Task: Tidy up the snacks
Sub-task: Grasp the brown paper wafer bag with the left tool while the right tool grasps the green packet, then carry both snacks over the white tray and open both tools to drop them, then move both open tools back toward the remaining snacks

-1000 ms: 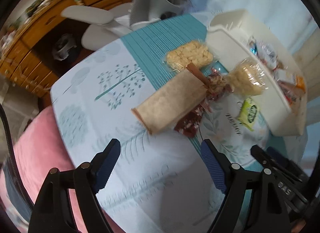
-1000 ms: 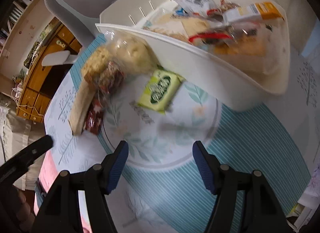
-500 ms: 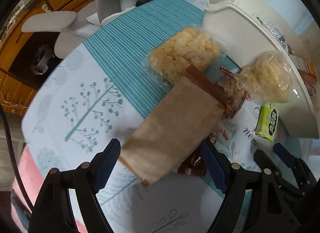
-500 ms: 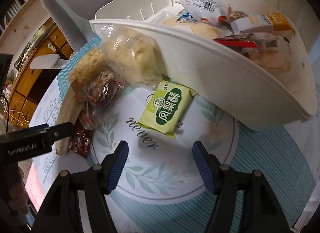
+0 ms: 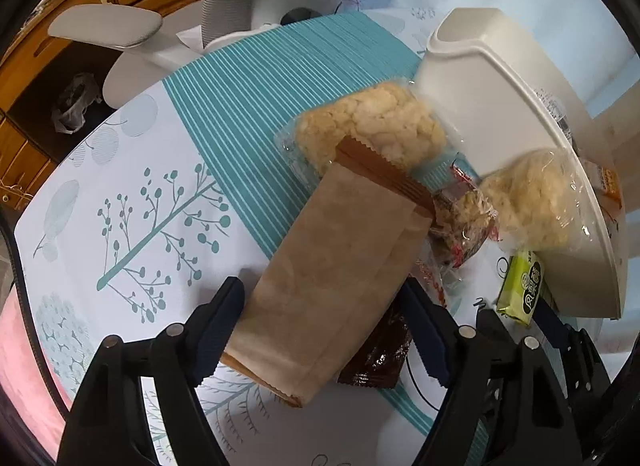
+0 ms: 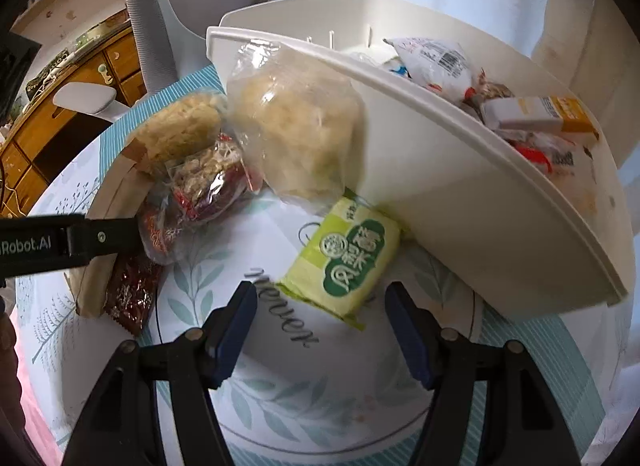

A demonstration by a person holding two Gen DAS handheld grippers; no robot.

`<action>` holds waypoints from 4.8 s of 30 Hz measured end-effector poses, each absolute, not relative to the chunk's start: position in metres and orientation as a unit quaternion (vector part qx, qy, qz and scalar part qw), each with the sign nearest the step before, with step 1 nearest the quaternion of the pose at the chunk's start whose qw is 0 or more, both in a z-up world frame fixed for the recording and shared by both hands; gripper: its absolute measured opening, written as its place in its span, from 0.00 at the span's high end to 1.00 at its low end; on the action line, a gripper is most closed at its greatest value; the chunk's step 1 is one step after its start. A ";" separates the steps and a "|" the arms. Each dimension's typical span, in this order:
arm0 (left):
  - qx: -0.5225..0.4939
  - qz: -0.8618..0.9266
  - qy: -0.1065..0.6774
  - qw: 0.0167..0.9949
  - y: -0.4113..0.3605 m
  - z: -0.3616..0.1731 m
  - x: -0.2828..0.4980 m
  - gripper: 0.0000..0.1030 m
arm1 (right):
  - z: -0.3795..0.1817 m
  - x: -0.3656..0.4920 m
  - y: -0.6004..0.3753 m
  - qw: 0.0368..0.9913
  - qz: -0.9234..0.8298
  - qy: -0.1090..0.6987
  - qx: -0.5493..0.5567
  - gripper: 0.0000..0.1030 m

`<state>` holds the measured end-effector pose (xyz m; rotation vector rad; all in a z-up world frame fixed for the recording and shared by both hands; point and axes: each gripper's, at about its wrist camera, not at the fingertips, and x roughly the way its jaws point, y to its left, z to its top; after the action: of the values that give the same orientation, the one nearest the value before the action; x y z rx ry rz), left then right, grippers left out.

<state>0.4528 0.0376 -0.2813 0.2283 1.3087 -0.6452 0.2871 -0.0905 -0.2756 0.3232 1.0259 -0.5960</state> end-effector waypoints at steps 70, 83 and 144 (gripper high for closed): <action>-0.231 -0.083 0.524 0.816 -0.060 -0.117 0.180 0.36 | -0.129 0.173 -0.265 0.893 0.062 0.443 0.041 0.58; -0.265 -0.074 0.492 0.826 -0.135 -0.117 0.221 0.36 | -0.129 0.204 -0.328 0.893 0.116 0.434 -0.017 0.57; -0.148 -0.125 0.561 0.804 0.074 -0.120 0.176 0.20 | -0.141 0.144 -0.166 0.849 -0.011 0.494 0.186 0.27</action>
<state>0.1757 0.0744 -0.1203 -0.3176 1.2024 -0.2677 0.1444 -0.1657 -0.1410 0.3923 1.0409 -0.0237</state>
